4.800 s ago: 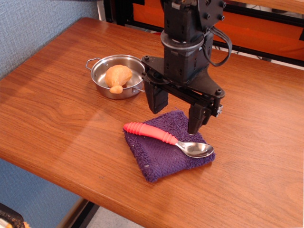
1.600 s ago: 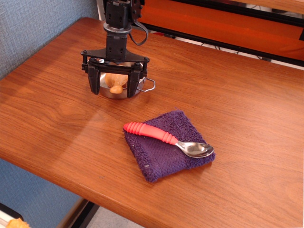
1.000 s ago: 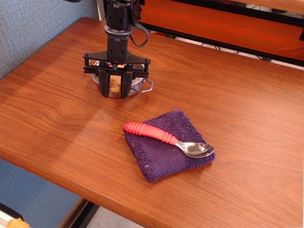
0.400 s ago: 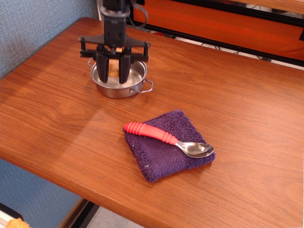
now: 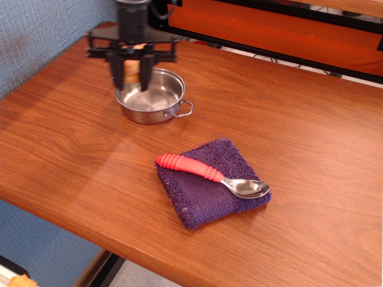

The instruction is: Pick up chicken leg inside of pot and place to the left.

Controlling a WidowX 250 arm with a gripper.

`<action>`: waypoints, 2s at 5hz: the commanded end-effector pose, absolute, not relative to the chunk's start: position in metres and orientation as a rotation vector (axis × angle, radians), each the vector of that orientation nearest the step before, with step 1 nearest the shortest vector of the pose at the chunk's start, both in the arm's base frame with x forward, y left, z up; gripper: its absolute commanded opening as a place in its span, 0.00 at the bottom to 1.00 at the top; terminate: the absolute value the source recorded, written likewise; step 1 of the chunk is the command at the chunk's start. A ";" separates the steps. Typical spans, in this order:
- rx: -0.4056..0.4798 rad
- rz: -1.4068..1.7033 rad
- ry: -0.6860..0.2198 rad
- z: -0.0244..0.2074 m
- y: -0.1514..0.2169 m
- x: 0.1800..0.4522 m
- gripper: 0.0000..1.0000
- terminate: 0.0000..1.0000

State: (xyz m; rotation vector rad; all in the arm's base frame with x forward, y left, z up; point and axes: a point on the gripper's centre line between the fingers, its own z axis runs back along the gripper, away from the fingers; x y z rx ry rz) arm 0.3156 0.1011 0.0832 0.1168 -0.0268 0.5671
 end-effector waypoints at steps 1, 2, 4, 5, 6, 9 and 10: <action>0.117 0.656 -0.114 0.080 0.152 0.253 0.00 0.00; 0.152 0.553 -0.167 0.076 0.181 0.234 0.00 0.00; 0.188 0.270 -0.188 0.047 0.212 0.246 0.00 0.00; 0.142 0.180 -0.252 0.041 0.218 0.251 0.00 0.00; 0.143 0.171 -0.228 0.029 0.223 0.255 0.00 0.00; 0.119 0.150 -0.170 0.037 0.220 0.257 1.00 0.00; 0.145 0.169 -0.177 0.059 0.213 0.261 1.00 0.00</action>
